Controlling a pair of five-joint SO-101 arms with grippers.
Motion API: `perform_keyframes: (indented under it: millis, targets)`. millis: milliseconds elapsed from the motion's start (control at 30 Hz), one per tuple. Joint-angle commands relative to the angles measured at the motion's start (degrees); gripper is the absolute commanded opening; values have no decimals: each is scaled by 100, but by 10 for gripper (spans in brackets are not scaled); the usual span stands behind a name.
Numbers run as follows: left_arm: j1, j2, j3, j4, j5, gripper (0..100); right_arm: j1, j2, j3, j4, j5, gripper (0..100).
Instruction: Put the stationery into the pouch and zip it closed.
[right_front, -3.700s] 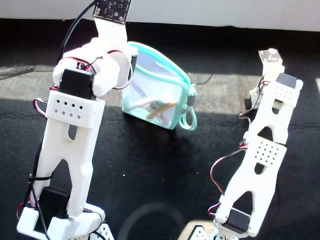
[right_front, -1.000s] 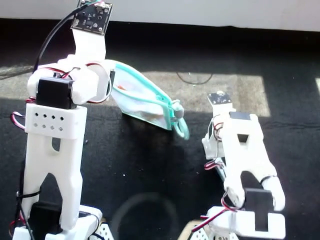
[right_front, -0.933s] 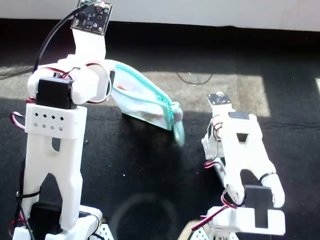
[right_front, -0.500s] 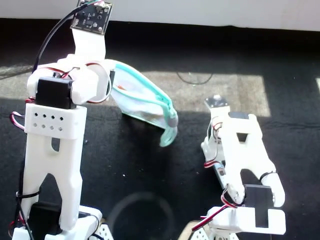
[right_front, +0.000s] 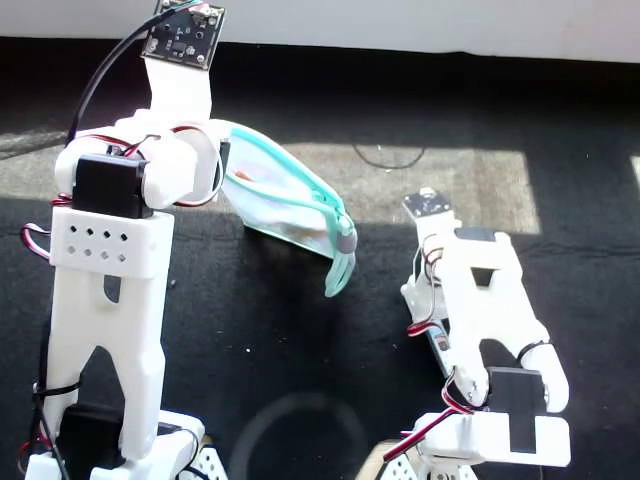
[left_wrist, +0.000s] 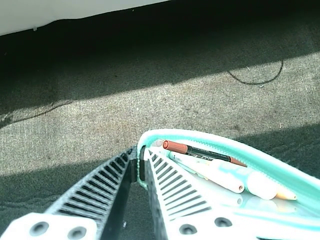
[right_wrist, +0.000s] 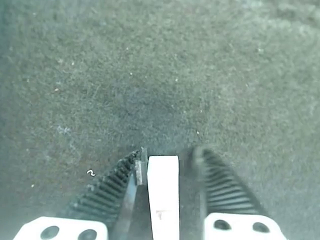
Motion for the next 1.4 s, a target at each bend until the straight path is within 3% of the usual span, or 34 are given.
perform_keyframes:
  millis: [0,200,533,933,1367]
  targets:
    - [-48,40,145,273,-35,13,31,-4,92,-84,123,102]
    - [-48,40,145,273,-44,13,40,-13,171,-84,123,210]
    - [-48,40,136,264,-246,13,40,-57,-224,884,149,210]
    - [-48,48,-787,756,-290,13,13,4,-171,268,149,206]
    - [-48,101,-804,747,-290,13,40,4,295,215,501,179]
